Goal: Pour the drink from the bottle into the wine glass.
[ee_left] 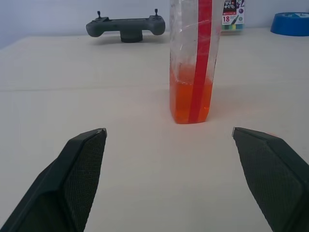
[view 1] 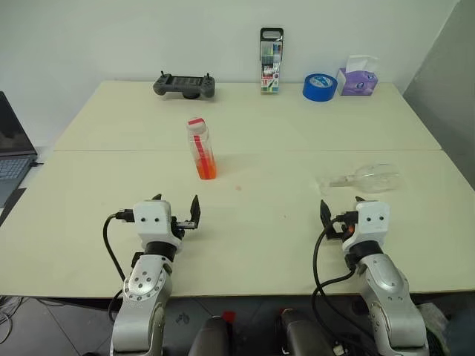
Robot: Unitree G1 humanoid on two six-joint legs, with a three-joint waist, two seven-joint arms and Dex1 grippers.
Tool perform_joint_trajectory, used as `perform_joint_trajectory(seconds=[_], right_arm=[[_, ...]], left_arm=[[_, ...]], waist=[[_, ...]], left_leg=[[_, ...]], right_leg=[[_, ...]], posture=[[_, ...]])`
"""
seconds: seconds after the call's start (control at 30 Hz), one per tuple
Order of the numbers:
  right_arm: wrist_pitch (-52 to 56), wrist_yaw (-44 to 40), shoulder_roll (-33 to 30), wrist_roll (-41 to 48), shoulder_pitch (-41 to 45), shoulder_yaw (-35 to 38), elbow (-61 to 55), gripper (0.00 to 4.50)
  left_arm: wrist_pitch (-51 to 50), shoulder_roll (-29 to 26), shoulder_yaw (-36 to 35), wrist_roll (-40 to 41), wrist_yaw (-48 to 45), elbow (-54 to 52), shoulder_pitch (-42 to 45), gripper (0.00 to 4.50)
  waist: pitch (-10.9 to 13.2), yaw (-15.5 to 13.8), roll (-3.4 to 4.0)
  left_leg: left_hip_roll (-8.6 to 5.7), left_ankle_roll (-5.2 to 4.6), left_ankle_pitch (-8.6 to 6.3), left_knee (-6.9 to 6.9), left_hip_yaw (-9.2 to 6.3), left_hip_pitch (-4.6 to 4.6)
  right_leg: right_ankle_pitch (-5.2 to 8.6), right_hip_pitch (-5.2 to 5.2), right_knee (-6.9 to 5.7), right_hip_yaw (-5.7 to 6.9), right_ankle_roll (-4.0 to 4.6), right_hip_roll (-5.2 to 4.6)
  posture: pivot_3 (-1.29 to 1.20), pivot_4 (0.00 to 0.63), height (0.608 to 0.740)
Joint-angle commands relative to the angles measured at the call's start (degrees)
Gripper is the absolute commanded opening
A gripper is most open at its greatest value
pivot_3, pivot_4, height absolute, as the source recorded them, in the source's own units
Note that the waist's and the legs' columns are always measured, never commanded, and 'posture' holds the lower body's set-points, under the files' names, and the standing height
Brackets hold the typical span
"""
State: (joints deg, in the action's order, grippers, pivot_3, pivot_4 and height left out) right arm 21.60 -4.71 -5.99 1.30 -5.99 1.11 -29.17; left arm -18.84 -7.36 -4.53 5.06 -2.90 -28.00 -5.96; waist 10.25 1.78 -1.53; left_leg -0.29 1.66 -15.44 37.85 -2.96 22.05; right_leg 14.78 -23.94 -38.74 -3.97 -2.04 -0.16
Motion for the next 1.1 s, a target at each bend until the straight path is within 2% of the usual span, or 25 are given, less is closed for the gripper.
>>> perform_joint_trajectory(seconds=[0.03, 0.3, 0.4, 0.5, 0.63, 0.73, 0.93, 1.1], right_arm=[[-0.5, -0.1, -0.3, 0.3, 0.7, 0.5, -2.2, 4.5], [-0.8, -0.7, -0.6, 0.6, 0.8, 0.2, -1.9, 4.5], [0.6, -5.1, -2.2, 2.4, 1.9, -3.0, -3.6, 4.5], [4.5, -9.2, -3.9, 5.7, 6.7, -5.4, -6.3, 4.5], [15.6, -14.8, -7.1, 12.1, 18.7, -6.0, -6.3, 4.5], [21.8, -17.6, -9.8, 16.1, 24.1, -5.5, -6.6, 4.5], [27.6, -18.4, -10.2, 21.4, 29.8, -4.0, -5.5, 4.5], [29.0, -17.8, -9.7, 22.8, 30.2, -4.4, -5.8, 4.5]], left_arm=[[0.1, 0.1, 0.7, -0.1, -0.3, -2.1, 0.3, 4.46], [0.2, 1.1, 1.0, 0.1, -0.3, -2.3, 0.0, 4.46], [0.4, 0.9, 1.6, -1.5, 0.6, -0.1, 2.1, 4.46], [-0.1, 1.8, 2.0, -2.1, 1.6, 3.2, 5.7, 4.46], [1.6, 3.7, 1.9, -2.4, 3.6, 9.4, 12.9, 4.46], [2.3, 4.1, 1.7, -3.0, 4.6, 12.5, 17.4, 4.46], [5.4, 3.1, 1.0, -5.1, 6.6, 19.7, 25.4, 4.46], [9.2, 2.9, 0.4, -4.7, 6.8, 27.2, 31.1, 4.46]], waist=[[0.0, 0.0, 0.0], [0.0, 0.0, 0.0], [0.0, 0.0, 0.0], [0.0, 0.0, -0.01], [0.0, 0.0, -0.03], [0.0, -0.2, -0.06], [0.0, -0.2, -0.08], [0.0, -0.2, -0.08]], left_leg=[[0.0, 0.0, 0.0, 0.0, 0.01, 0.0], [0.0, 0.0, 0.0, 0.0, 0.0, 0.0], [-0.01, 0.0, 0.0, 0.0, 0.01, 0.0], [-0.02, 0.0, 0.0, 0.03, -0.02, -0.02], [-0.04, 0.0, 0.0, 0.06, -0.11, -0.07], [-0.05, 0.0, 0.0, 0.06, -0.2, -0.05], [-0.08, -0.01, 0.0, 0.05, -0.32, -0.03], [-0.08, 0.0, 0.0, 0.07, -0.32, -0.06]], right_leg=[[0.0, 0.0, 0.0, 0.0, 0.0, 0.0], [0.0, 0.0, 0.0, 0.0, 0.0, 0.0], [0.0, 0.0, 0.01, 0.0, 0.0, 0.0], [0.0, 0.03, -0.02, 0.03, 0.0, 0.01], [-0.01, 0.18, 0.02, 0.17, 0.0, 0.02], [-0.05, 0.3, 0.12, 0.39, 0.07, 0.01], [-0.18, 0.34, 0.16, 0.48, 0.28, -0.05], [-0.18, 0.39, 0.18, 0.53, 0.25, -0.05]], posture=[[0.0, 0.15, 0.74], [0.0, 0.15, 0.74], [0.0, 0.15, 0.74], [0.0, 0.15, 0.74], [0.0, 0.15, 0.74], [0.0, 0.15, 0.74], [0.0, 0.15, 0.74], [0.0, 0.15, 0.74]])
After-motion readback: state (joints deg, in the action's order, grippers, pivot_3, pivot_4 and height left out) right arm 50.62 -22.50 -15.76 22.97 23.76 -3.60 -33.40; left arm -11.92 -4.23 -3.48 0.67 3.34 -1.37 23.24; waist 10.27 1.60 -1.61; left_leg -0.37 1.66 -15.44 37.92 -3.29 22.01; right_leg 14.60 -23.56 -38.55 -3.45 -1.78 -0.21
